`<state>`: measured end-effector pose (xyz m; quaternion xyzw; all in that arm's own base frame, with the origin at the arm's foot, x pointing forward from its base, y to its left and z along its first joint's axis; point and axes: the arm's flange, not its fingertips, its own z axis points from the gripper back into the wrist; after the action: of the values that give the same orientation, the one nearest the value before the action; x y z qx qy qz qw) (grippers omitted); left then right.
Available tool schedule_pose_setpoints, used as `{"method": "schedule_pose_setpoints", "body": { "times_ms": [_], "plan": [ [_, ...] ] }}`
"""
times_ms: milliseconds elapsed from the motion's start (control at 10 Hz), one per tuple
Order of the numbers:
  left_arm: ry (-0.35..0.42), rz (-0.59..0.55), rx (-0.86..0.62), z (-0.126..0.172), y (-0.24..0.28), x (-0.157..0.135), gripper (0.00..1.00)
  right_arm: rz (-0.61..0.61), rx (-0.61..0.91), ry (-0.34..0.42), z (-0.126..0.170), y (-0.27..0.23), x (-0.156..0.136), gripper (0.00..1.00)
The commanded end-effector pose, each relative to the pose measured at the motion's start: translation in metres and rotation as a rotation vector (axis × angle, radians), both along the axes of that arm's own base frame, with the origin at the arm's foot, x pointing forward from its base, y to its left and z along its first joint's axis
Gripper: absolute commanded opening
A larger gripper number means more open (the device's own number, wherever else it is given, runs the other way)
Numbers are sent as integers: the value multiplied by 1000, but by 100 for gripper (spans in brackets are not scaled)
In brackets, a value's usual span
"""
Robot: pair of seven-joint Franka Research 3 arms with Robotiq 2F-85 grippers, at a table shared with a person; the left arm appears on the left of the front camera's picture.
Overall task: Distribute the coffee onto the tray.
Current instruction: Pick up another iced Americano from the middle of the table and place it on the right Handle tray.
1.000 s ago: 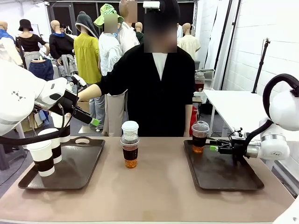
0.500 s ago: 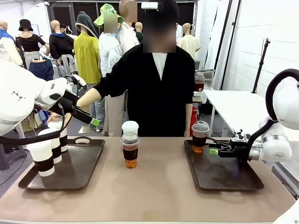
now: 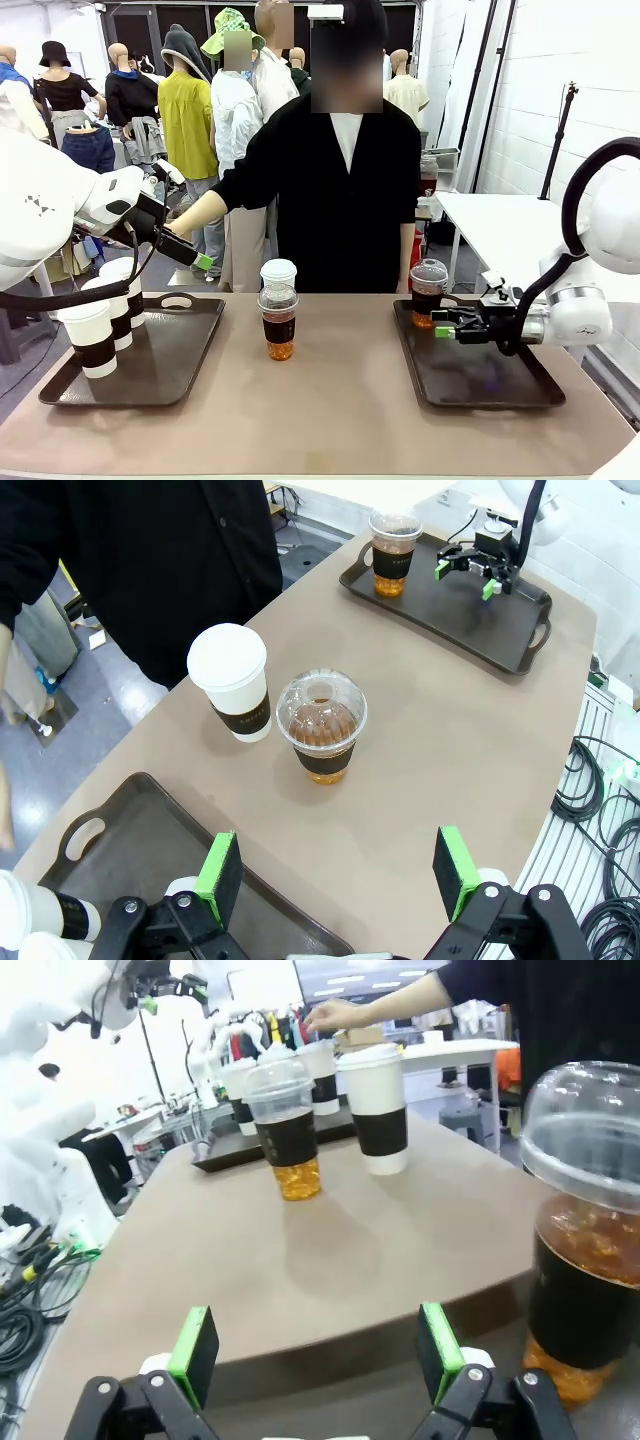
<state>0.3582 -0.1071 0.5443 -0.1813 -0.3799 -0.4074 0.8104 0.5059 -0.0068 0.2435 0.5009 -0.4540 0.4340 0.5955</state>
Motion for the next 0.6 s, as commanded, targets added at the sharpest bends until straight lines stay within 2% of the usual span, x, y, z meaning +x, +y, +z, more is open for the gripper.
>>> {"method": "schedule_pose_setpoints", "body": {
  "times_ms": [0,500],
  "plan": [
    [7,-2,-3,0,2,0,100,11,-10,-39,-3,25,-8,100],
    [7,-2,-3,0,2,0,100,50,-17,-54,-1,96,-3,100]
  ]
}}
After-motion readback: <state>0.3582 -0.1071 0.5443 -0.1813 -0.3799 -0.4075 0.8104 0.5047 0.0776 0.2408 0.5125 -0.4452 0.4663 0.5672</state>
